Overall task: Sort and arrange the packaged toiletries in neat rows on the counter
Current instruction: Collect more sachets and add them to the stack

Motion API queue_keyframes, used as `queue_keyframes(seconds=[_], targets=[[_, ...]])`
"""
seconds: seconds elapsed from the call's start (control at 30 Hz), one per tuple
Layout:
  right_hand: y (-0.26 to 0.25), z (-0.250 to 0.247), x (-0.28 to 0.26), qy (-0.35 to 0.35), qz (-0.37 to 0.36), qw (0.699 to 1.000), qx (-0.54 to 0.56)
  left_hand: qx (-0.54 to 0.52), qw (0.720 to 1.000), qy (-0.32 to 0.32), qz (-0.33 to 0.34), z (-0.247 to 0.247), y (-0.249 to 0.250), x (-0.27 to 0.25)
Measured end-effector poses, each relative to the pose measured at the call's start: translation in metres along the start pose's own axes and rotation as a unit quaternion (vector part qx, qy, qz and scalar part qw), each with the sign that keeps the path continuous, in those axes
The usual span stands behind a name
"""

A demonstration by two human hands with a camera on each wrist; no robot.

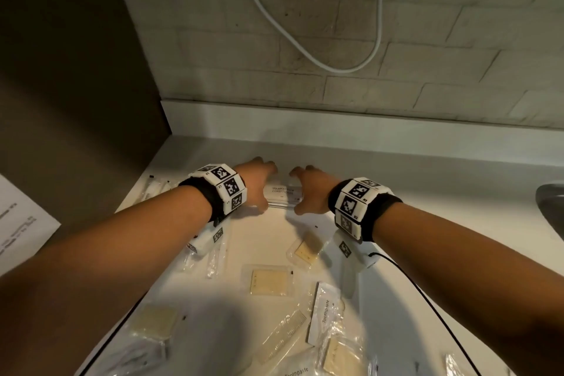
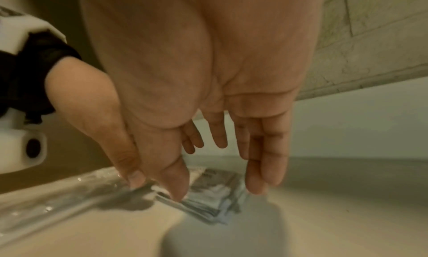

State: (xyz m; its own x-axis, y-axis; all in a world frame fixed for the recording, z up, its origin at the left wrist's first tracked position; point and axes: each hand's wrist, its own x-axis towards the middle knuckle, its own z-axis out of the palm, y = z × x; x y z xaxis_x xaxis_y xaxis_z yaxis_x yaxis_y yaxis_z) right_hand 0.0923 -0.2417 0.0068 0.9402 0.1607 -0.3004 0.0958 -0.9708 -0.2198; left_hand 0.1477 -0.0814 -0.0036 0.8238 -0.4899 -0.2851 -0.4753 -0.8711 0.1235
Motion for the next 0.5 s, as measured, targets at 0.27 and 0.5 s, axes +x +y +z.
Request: queue_keyframes(seconds=[0.27, 0.5], targets=[[0.003, 0.006, -0.110, -0.064, -0.117, 0.991, -0.029, -0.134, 0.988, 0.058, 0.048, -0.006, 0.035, -0.115], [0.008, 0.056, -0.141, -0.090, -0.119, 0.989, -0.018, -0.134, 0.984, -0.096, 0.060, 0.059, 0.091, -0.207]])
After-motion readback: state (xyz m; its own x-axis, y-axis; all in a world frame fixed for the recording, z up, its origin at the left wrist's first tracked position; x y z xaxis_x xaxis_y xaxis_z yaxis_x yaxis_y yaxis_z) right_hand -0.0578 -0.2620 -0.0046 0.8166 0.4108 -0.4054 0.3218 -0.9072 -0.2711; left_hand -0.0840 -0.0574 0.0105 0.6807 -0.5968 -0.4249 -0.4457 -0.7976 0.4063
